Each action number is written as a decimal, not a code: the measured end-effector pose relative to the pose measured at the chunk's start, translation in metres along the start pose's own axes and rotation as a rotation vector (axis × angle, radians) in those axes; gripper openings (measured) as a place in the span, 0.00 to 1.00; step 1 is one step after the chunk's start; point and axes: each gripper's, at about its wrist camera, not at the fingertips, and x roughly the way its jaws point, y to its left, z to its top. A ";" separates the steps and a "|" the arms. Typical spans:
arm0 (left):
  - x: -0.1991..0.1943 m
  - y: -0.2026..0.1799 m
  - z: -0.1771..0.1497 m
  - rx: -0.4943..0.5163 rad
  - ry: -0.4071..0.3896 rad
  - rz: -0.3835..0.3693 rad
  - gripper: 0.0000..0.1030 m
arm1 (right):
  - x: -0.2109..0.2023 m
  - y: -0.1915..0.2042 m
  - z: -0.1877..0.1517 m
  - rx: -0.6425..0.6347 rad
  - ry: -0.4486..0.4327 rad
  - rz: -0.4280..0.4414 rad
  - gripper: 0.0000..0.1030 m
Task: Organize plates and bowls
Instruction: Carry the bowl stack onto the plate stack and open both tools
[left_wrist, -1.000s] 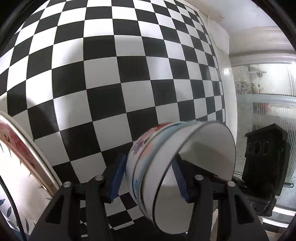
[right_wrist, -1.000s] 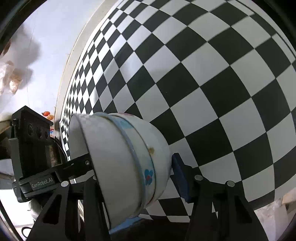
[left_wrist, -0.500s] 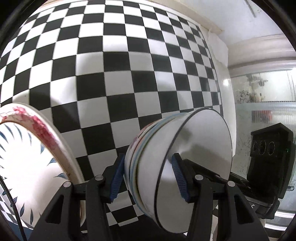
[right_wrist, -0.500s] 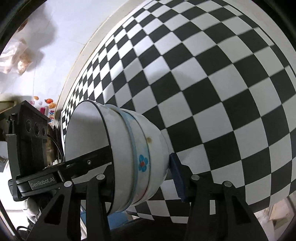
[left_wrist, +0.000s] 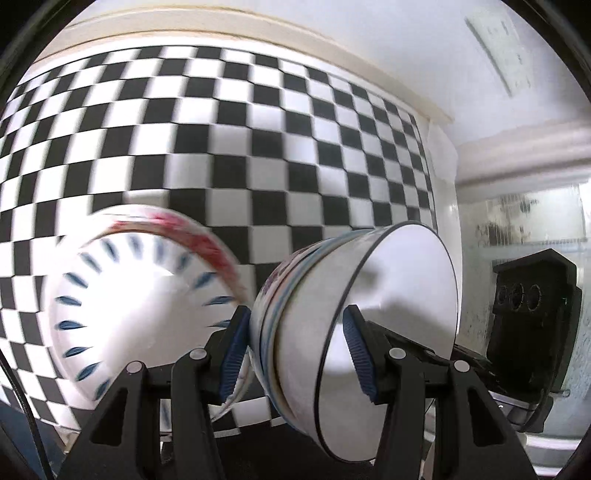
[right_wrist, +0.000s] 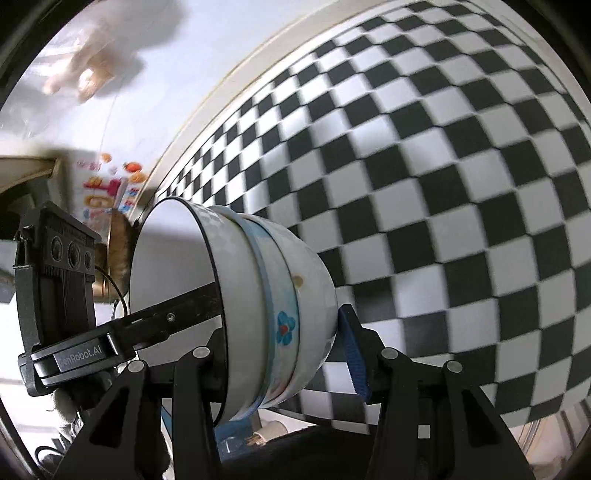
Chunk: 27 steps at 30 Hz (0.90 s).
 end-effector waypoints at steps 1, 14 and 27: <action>-0.005 0.006 -0.001 -0.011 -0.010 0.003 0.46 | 0.003 0.008 0.000 -0.014 0.006 0.005 0.49; -0.049 0.101 -0.013 -0.203 -0.110 0.040 0.46 | 0.076 0.099 -0.008 -0.191 0.125 0.037 0.48; -0.032 0.136 -0.028 -0.270 -0.079 0.049 0.46 | 0.127 0.110 -0.017 -0.218 0.198 -0.004 0.48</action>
